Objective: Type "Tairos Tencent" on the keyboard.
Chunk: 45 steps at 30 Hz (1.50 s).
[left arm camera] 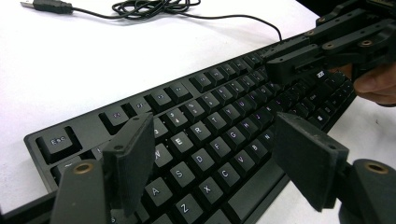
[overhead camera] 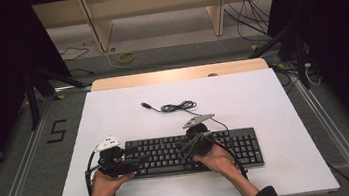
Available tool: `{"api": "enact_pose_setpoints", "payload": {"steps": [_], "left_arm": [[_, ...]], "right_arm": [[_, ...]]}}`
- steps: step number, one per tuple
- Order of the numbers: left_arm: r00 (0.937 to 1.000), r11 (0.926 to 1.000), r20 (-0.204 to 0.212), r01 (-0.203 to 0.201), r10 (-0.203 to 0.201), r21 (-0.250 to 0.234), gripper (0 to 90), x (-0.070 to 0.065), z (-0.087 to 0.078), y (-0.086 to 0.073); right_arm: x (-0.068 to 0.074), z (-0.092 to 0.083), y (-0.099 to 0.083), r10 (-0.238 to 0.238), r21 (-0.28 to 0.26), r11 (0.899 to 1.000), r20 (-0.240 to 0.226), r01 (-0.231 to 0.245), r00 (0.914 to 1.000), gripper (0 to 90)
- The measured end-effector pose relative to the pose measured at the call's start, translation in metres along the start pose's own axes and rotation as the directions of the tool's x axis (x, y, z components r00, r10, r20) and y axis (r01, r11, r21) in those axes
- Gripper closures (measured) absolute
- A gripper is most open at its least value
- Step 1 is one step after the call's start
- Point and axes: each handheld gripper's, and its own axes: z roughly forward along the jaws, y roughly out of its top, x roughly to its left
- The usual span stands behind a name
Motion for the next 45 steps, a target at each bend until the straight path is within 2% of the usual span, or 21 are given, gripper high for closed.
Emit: {"api": "enact_pose_setpoints", "payload": {"steps": [10,24,38,43,45], "left_arm": [[1.0,1.0,-0.002,-0.007,0.007,0.007,29.8,0.0,0.001,0.001],[0.9999,0.9998,-0.003,-0.015,0.015,0.011,30.4,0.001,0.003,0.004],[0.9995,0.9988,0.004,-0.032,0.032,0.037,31.7,0.0,0.014,0.011],[0.999,0.9974,0.002,-0.044,0.044,0.057,36.0,0.0,0.019,0.014],[0.9991,0.9968,0.004,-0.042,0.042,0.068,40.7,0.0,0.02,0.016]], "right_arm": [[0.003,-0.006,-0.001,-0.001,-0.012,1.0,-0.021,0.0,0.9998,61.9],[0.004,-0.018,-0.005,-0.002,-0.035,0.999,-0.021,0.001,0.9998,51.1],[0.0,-0.032,-0.014,0.009,-0.062,0.998,-0.011,-0.01,0.9999,44.3],[0.0,-0.036,-0.017,0.008,-0.073,0.997,-0.011,-0.009,0.9999,43.8],[0.001,-0.037,-0.018,0.005,-0.074,0.997,-0.013,-0.006,0.9999,43.8]]}}
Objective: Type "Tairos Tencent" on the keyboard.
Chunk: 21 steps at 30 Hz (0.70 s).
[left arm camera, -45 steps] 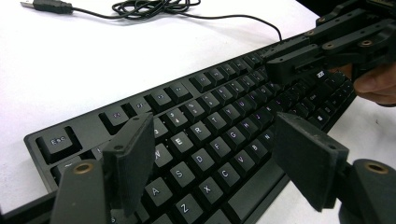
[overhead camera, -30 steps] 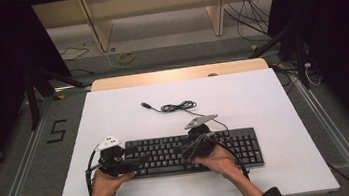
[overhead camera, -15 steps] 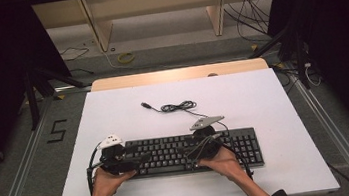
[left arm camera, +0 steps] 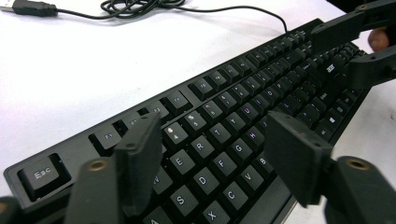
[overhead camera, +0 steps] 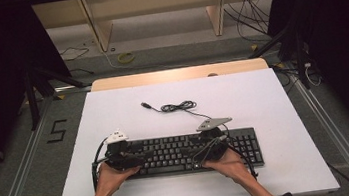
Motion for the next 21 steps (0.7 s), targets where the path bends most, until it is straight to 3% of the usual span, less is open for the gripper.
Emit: {"api": "enact_pose_setpoints", "payload": {"steps": [6,21], "left_arm": [[1.0,0.9993,0.002,0.001,-0.001,0.036,55.3,-0.001,0.006,0.004],[0.9982,0.9905,-0.007,-0.059,0.06,0.124,79.4,-0.005,0.019,0.008]], "right_arm": [[0.001,-0.003,-0.002,-0.003,-0.006,1.0,-0.003,0.003,1.0,43.4],[0.003,-0.008,-0.007,-0.005,-0.011,1.0,-0.01,0.005,0.9999,42.2]]}}
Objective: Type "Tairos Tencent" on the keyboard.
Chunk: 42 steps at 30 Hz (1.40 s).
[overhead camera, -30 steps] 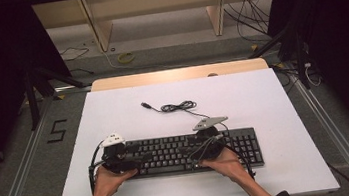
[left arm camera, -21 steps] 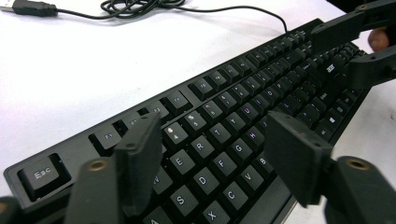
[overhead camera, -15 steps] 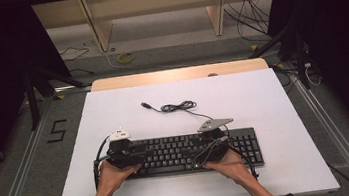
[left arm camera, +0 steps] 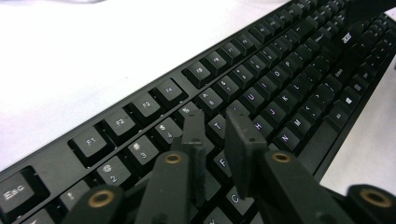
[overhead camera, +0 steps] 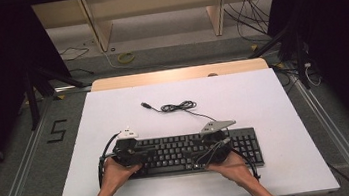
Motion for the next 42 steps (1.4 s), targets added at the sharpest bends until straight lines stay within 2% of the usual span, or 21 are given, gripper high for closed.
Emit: {"api": "enact_pose_setpoints", "payload": {"steps": [7,9,27,30,37,40,42], "left_arm": [[0.9999,0.9997,-0.014,0.0,0.0,0.026,86.8,0.0,0.005,0.002],[0.9998,0.9993,-0.018,-0.013,0.014,0.036,88.3,0.001,0.006,0.002],[0.9996,0.9982,-0.026,-0.007,0.008,0.059,89.0,0.002,0.013,0.005],[0.9994,0.9971,-0.031,-0.009,0.011,0.076,89.1,0.002,0.015,0.004],[0.9994,0.9974,-0.034,-0.004,0.006,0.072,89.2,0.001,0.015,0.003],[0.9996,0.9986,-0.029,0.004,-0.002,0.053,88.8,0.001,0.012,0.004],[0.9997,0.9992,-0.024,0.011,-0.01,0.04,84.9,0.001,0.009,0.005]], "right_arm": [[0.003,-0.002,-0.001,-0.005,-0.004,1.0,-0.005,0.005,1.0,41.6],[0.003,-0.003,-0.001,-0.006,-0.004,1.0,-0.007,0.006,1.0,41.5],[0.004,-0.005,-0.004,-0.006,-0.005,1.0,-0.008,0.006,1.0,41.0],[0.004,-0.006,-0.004,-0.006,-0.005,1.0,-0.007,0.006,1.0,41.0],[0.004,-0.006,-0.004,-0.004,-0.004,1.0,-0.006,0.004,1.0,41.0],[0.004,-0.007,-0.004,-0.003,-0.006,1.0,-0.004,0.003,1.0,41.0],[0.004,-0.007,-0.004,0.0,-0.007,1.0,-0.004,0.0,1.0,41.0]]}}
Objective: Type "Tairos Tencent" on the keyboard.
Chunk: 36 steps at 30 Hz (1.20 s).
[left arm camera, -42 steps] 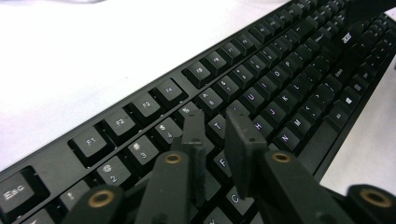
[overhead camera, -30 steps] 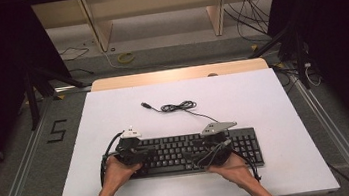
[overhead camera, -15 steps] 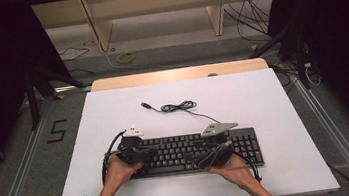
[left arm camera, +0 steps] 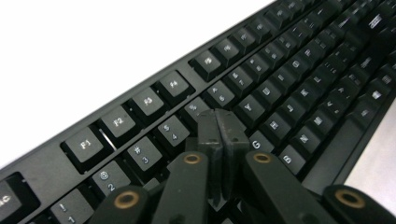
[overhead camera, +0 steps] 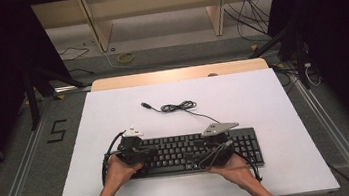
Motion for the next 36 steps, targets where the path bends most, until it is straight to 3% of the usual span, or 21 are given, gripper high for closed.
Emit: {"api": "enact_pose_setpoints", "payload": {"steps": [12,18,36], "left_arm": [[0.9982,0.9987,0.06,0.012,-0.01,-0.049,65.2,-0.003,-0.01,0.003],[0.9976,0.9972,0.068,0.016,-0.011,-0.073,54.6,-0.002,-0.014,0.001],[0.9947,0.9877,0.1,0.036,-0.021,-0.152,36.5,-0.004,-0.027,-0.005]], "right_arm": [[-0.001,0.0,0.0,0.002,-0.001,1.0,0.003,-0.002,1.0,41.0],[-0.002,-0.001,0.001,0.009,-0.007,1.0,0.007,-0.009,0.9999,41.0],[-0.007,0.002,0.002,0.023,-0.007,1.0,0.011,-0.023,0.9997,41.4]]}}
